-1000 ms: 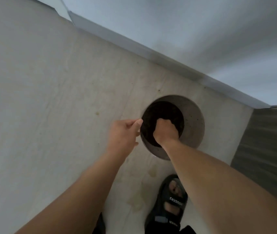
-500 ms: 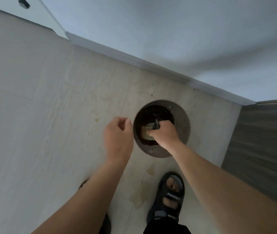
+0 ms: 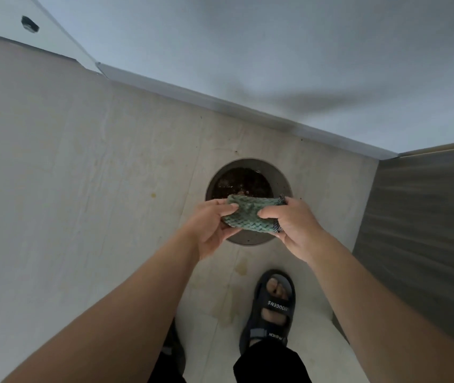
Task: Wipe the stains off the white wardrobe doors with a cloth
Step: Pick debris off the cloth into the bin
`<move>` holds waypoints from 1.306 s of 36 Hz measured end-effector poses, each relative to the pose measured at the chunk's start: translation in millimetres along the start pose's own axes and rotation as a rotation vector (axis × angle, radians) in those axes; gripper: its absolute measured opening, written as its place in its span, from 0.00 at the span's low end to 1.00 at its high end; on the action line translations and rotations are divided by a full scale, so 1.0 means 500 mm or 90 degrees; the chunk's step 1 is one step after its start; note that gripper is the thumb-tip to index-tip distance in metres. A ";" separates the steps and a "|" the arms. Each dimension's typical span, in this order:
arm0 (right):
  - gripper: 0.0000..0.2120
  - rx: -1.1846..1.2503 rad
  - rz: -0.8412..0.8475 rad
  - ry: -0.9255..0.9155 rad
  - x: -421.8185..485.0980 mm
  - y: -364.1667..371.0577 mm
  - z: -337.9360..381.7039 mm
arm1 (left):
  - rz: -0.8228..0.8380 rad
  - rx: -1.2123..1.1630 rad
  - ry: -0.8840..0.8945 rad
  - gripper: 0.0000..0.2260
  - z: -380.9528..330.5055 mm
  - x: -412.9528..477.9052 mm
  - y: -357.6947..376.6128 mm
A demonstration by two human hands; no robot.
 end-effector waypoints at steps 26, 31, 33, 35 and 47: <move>0.21 -0.310 -0.189 -0.182 0.075 0.086 0.020 | 0.009 0.094 0.090 0.15 0.010 0.025 0.016; 0.22 -0.311 -0.208 -0.157 0.112 0.069 0.015 | -0.030 0.075 0.110 0.16 0.006 0.040 0.015; 0.23 -0.289 -0.221 -0.128 0.124 0.060 0.004 | -0.048 0.056 0.110 0.16 0.010 0.043 0.012; 0.22 -0.261 -0.238 -0.091 0.136 0.053 -0.014 | -0.068 0.047 0.111 0.16 0.013 0.047 0.006; 0.17 -0.040 -0.195 0.146 0.165 0.067 -0.092 | -0.145 0.097 0.153 0.18 0.013 0.058 -0.003</move>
Point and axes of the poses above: each hand's wrist, its own x-axis towards the middle knuckle, its own y-axis out of the palm, z = x × y, the point moved 10 cm from there along x, towards the middle knuckle, and after that the axes turned 8 degrees about -y, right-handed, at the moved point
